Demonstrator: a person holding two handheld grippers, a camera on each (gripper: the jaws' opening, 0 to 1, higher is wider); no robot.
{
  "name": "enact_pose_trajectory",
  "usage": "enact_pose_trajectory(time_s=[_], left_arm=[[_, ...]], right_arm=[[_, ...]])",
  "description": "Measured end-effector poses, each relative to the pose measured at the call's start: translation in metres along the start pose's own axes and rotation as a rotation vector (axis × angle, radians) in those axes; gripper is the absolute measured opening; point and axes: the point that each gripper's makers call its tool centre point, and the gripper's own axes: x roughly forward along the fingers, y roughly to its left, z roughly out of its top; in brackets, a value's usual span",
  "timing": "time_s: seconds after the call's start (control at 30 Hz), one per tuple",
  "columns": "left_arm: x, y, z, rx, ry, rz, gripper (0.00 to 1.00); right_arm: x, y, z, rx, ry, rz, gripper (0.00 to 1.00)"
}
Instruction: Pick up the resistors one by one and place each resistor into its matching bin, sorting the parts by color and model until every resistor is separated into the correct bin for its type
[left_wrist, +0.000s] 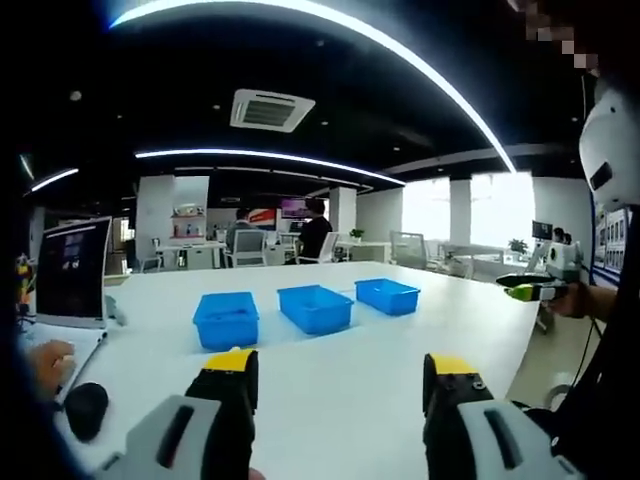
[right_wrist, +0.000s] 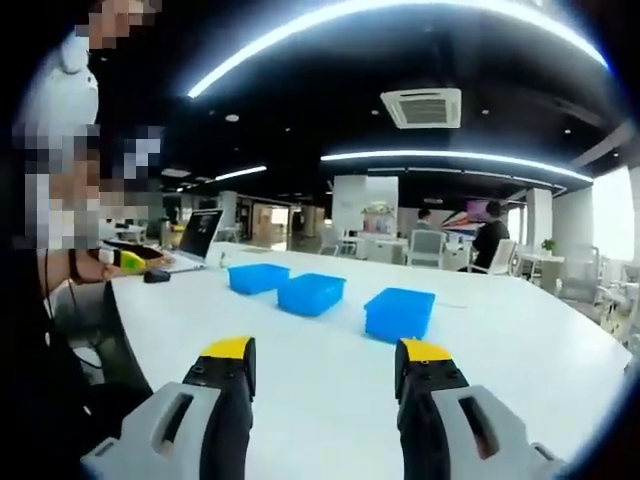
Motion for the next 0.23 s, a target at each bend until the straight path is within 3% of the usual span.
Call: enact_pose_trajectory(time_s=[0.23], left_arm=[[-0.0020,0.0020,0.0030,0.003,-0.003,0.008,0.68]], right_arm=[[0.0068,0.0081,0.0001,-0.011,0.004,0.030,0.58]])
